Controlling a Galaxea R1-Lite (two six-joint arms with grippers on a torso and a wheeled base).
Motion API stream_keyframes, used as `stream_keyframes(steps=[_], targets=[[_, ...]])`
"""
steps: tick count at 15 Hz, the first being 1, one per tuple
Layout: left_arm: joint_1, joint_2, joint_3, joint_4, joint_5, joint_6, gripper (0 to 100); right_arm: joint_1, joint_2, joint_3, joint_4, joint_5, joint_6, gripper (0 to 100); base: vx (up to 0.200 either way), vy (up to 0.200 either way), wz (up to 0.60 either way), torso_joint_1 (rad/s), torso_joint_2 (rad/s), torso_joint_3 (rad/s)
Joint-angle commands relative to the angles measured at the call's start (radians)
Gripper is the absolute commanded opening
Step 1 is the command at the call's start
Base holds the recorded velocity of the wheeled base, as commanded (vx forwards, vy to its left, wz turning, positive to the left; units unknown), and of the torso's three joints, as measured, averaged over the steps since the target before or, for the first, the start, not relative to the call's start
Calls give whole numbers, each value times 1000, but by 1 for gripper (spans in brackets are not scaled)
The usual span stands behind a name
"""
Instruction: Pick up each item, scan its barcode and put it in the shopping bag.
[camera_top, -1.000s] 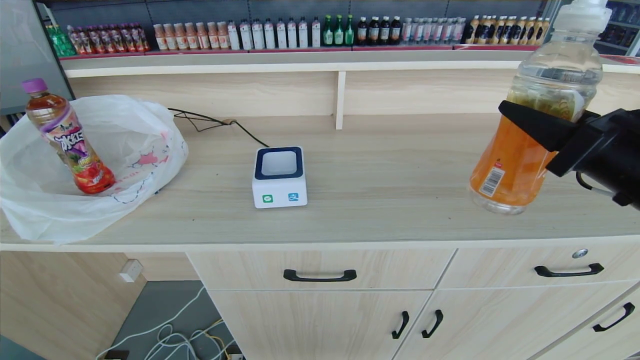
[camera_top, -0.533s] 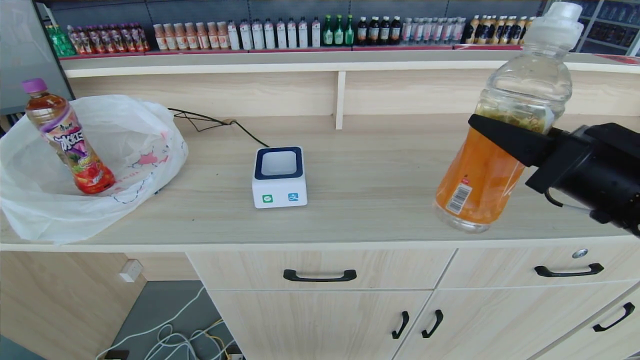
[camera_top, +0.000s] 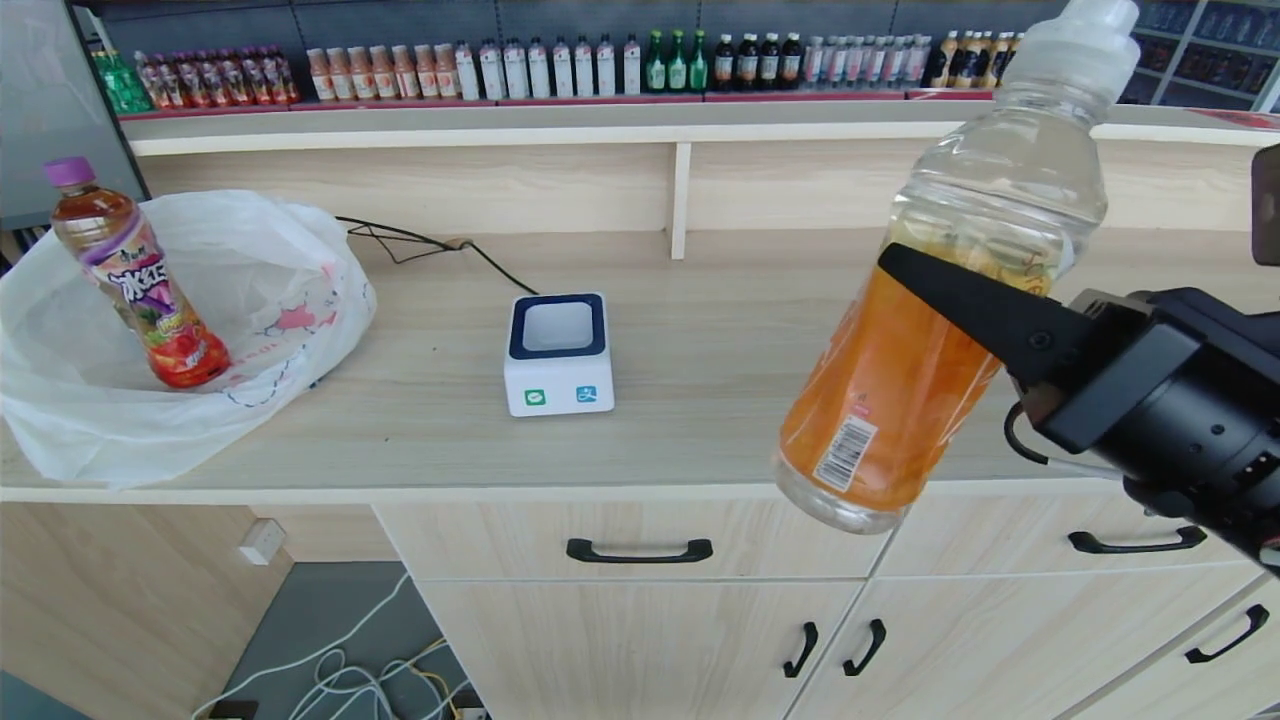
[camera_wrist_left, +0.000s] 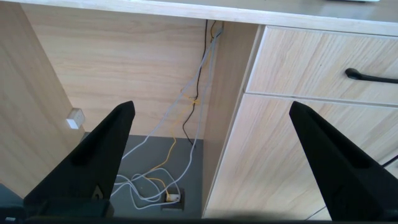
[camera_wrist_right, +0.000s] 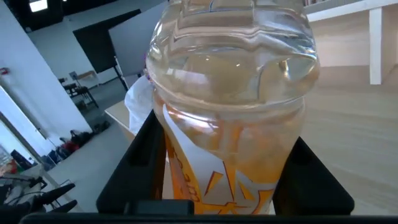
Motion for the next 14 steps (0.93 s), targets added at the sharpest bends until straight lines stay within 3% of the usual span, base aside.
stream_keyframes(steps=[1,4,14], targets=[[0,0,0,0,0,0,100,9,96,18,-96,41,9,0,0,0,0,0,0,0],[0,0,0,0,0,0,100,51,147,4,-188,88,19,0,0,0,0,0,0,0],[0,0,0,0,0,0,100,58,158,-34,-286,129,309,0,0,0,0,0,0,0]])
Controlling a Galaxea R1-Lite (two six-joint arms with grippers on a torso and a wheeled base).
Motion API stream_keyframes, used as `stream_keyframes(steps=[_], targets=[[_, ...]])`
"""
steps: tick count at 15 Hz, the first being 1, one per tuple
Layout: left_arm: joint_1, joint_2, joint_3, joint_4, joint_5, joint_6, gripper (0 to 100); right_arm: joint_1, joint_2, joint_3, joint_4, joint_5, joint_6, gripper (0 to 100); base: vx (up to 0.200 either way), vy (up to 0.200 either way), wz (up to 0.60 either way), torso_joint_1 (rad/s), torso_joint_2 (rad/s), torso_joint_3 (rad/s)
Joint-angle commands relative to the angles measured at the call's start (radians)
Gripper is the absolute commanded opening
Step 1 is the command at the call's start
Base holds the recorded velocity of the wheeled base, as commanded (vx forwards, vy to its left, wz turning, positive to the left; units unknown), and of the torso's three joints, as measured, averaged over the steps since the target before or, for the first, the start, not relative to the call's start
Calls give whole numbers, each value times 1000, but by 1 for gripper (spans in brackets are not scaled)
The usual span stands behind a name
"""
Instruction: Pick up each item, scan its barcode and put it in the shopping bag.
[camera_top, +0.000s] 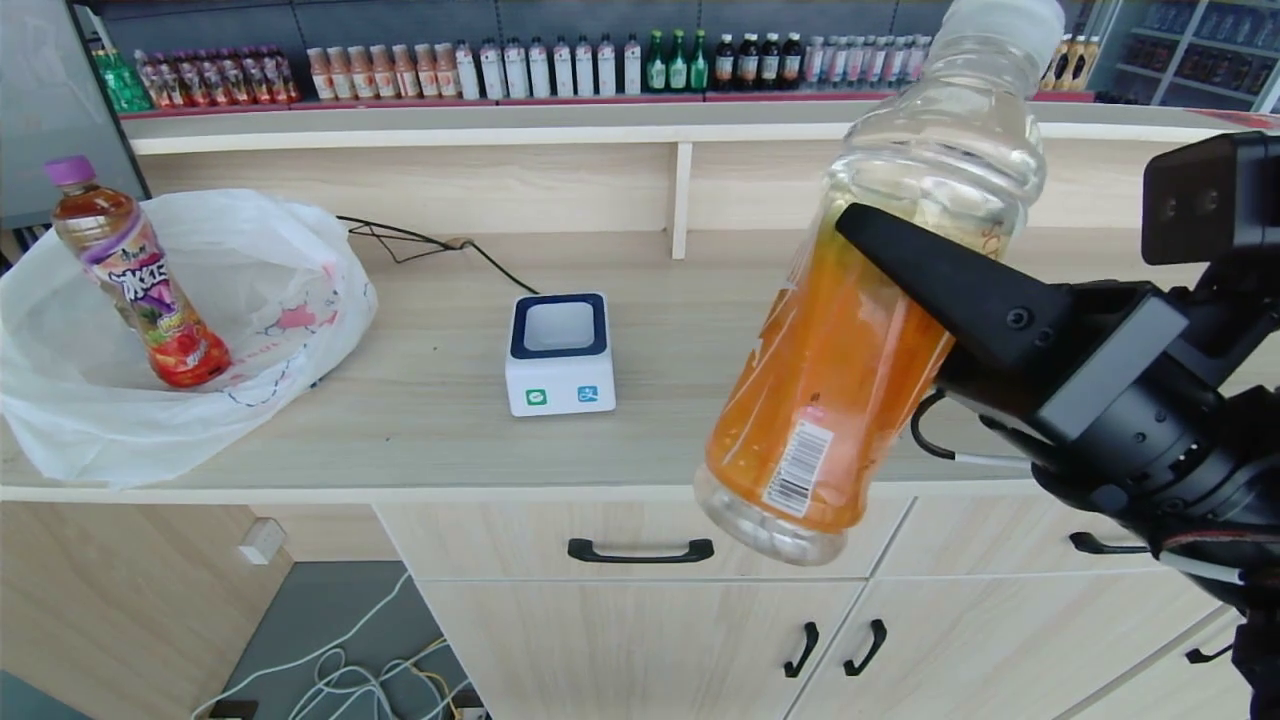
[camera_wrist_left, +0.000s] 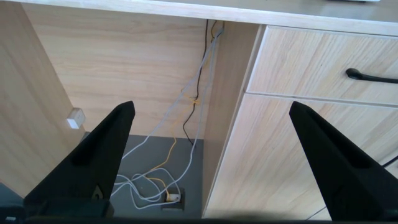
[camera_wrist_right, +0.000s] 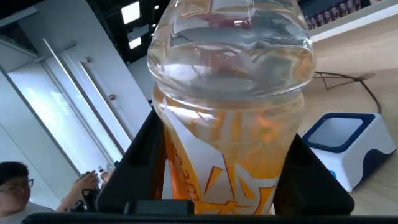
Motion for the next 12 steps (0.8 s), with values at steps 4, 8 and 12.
stream_keyframes(steps=[4,8,12], targets=[[1,0,0,0,0,0,100,1,-2,-11,1,4,47,0,0,0,0,0,0,0],[1,0,0,0,0,0,100,18,-7,-30,1,4,44,0,0,0,0,0,0,0],[1,0,0,0,0,0,100,25,-2,-27,1,4,44,0,0,0,0,0,0,0]])
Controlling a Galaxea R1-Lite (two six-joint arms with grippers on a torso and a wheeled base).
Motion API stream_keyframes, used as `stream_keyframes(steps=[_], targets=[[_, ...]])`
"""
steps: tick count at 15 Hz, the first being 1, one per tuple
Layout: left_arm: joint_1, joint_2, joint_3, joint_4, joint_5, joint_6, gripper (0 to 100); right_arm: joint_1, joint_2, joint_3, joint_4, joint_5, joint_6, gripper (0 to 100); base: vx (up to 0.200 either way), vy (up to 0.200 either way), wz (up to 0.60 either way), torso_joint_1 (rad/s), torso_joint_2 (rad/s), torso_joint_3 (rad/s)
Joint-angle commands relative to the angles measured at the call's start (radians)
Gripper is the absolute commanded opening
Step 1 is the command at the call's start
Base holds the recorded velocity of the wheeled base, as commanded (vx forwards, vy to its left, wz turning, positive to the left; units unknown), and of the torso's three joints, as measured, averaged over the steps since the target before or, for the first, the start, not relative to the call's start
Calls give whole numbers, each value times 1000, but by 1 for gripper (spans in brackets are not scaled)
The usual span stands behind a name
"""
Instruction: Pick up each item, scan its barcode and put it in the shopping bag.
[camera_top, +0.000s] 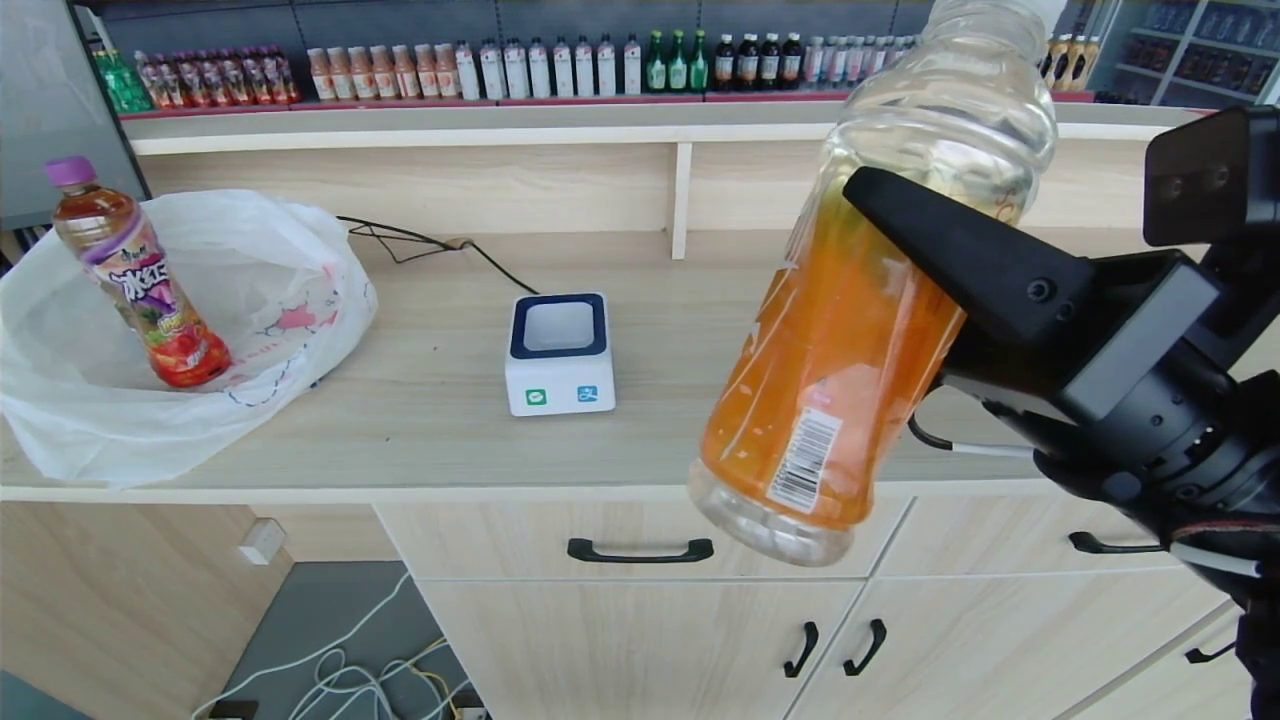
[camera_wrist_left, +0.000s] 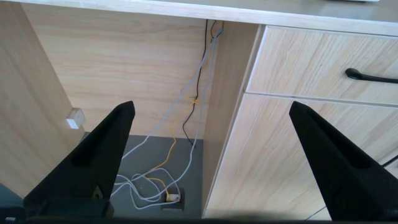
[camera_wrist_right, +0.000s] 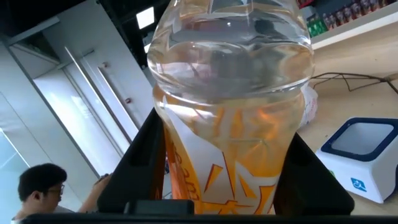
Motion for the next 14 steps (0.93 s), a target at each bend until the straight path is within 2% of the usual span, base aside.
stream_keyframes(steps=[1,14], targets=[[0,0,0,0,0,0,100,5,-2,6,-1,0,-1,0,0,0,0,0,0,0],[0,0,0,0,0,0,100,11,-1,8,-1,2,-2,0,0,0,0,0,0,0]])
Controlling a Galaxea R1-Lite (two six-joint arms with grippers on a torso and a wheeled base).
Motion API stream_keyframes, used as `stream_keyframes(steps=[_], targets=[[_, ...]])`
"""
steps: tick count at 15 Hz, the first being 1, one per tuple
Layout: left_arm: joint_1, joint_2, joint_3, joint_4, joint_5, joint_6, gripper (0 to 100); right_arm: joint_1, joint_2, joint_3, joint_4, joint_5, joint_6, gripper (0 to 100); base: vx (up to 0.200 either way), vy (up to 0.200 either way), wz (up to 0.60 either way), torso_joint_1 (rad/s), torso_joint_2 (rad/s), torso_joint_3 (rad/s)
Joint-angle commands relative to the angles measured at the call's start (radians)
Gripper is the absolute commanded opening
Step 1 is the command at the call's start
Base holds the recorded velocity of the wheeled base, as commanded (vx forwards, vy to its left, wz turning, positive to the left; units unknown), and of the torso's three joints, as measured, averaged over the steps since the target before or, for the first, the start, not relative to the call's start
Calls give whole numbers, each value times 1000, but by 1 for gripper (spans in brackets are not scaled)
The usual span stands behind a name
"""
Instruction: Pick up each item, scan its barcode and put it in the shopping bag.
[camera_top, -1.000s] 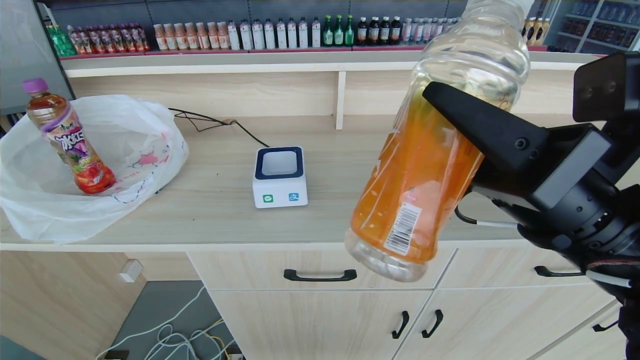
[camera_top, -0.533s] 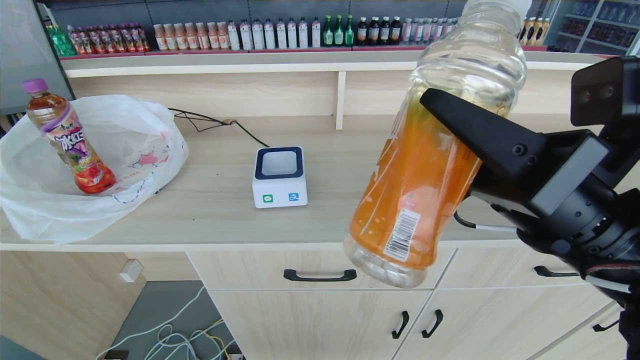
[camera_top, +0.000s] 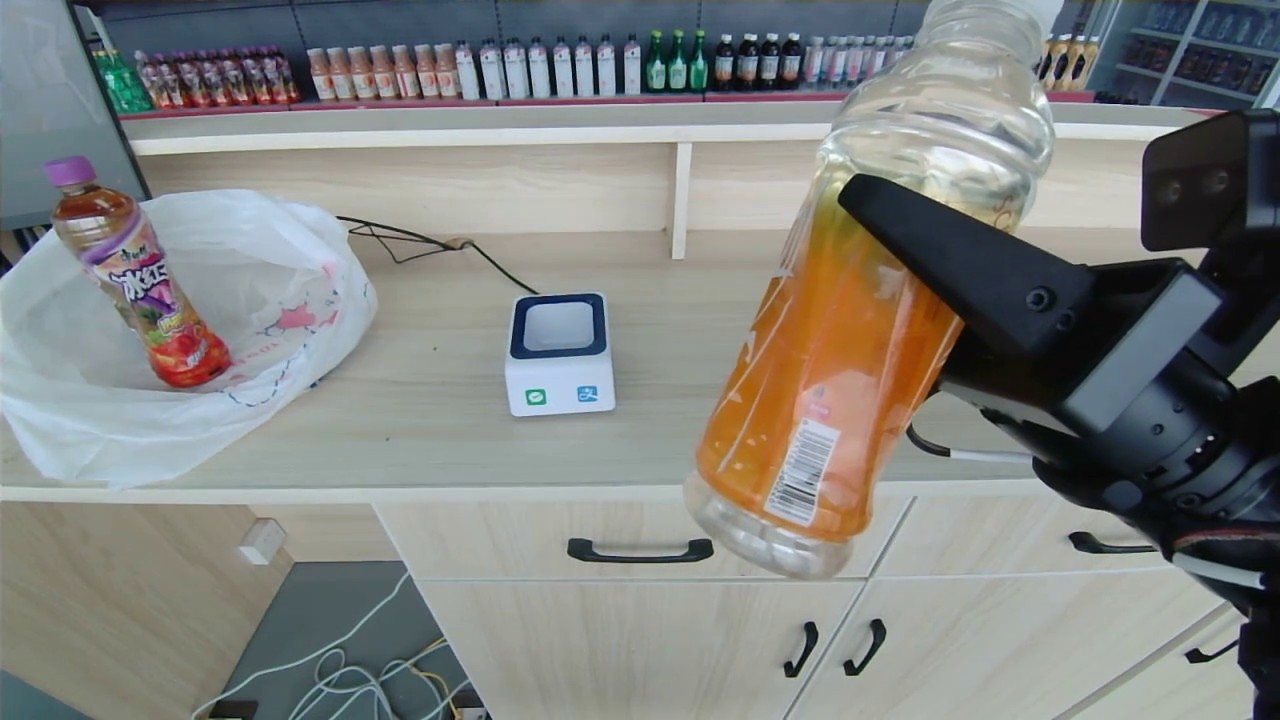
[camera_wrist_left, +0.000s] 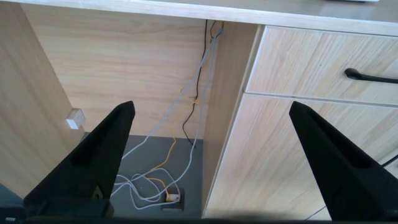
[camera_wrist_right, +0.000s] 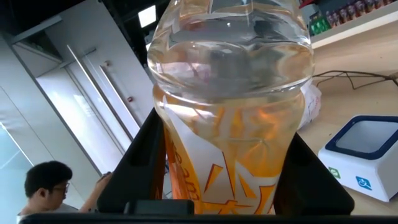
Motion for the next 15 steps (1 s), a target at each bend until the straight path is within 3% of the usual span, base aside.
stream_keyframes(steps=[1,7,15], targets=[[1,0,0,0,0,-1,100,0,-2,3,-1,1,1,0,0,0,0,0,0,0],[1,0,0,0,0,-1,100,0,1,6,-1,-1,-27,0,0,0,0,0,0,0],[1,0,0,0,0,-1,100,-14,23,51,-1,-36,-441,0,0,0,0,0,0,0]])
